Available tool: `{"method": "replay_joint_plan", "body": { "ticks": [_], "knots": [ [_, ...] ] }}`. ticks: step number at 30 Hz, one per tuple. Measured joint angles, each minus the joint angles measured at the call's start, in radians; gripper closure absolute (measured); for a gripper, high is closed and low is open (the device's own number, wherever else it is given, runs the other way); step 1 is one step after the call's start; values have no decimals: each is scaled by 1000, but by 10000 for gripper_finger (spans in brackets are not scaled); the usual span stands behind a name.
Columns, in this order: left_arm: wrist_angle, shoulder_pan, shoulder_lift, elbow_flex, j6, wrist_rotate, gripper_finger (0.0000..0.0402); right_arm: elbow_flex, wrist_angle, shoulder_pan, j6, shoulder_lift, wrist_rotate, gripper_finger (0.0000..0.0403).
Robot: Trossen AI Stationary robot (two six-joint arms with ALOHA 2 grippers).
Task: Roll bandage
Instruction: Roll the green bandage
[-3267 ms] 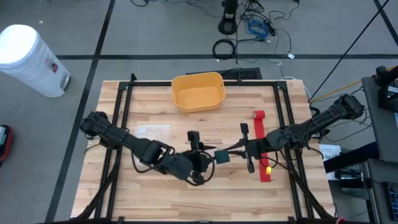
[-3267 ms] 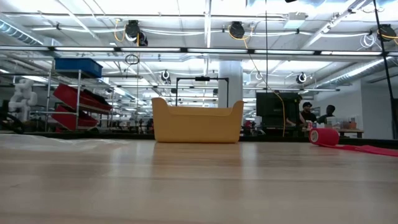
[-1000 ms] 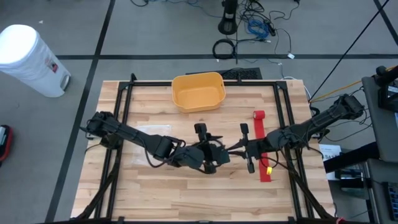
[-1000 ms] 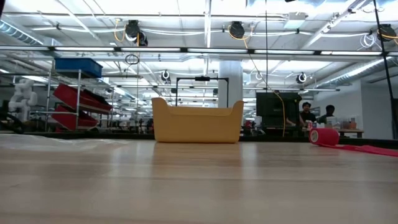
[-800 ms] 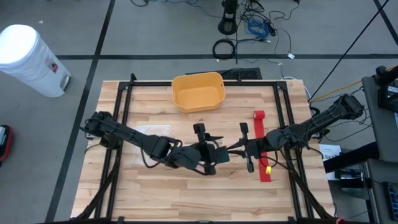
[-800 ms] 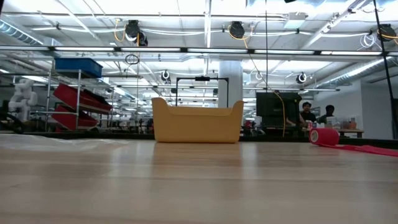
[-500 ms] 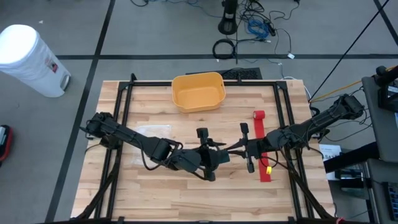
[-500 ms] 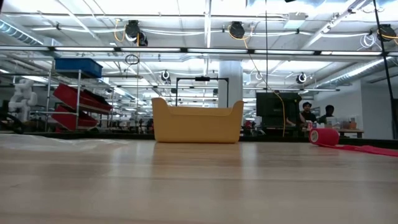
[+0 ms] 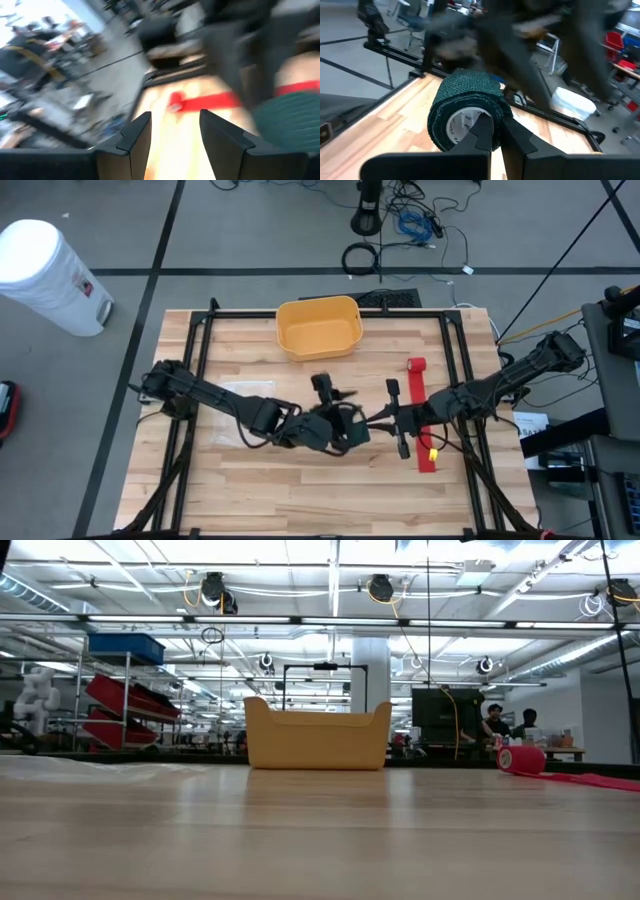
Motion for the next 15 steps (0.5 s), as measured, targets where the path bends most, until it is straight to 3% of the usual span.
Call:
{"method": "replay_joint_plan", "body": {
  "ticks": [5, 15],
  "knots": [
    [-175, -2, -43, 0, -60, -100, 228, 0, -3, -1, 0, 0, 4, 392],
    [-607, -58, -180, -32, -362, -70, 228, 0, -4, -1, 3, 0, 4, 392]
  ]
}}
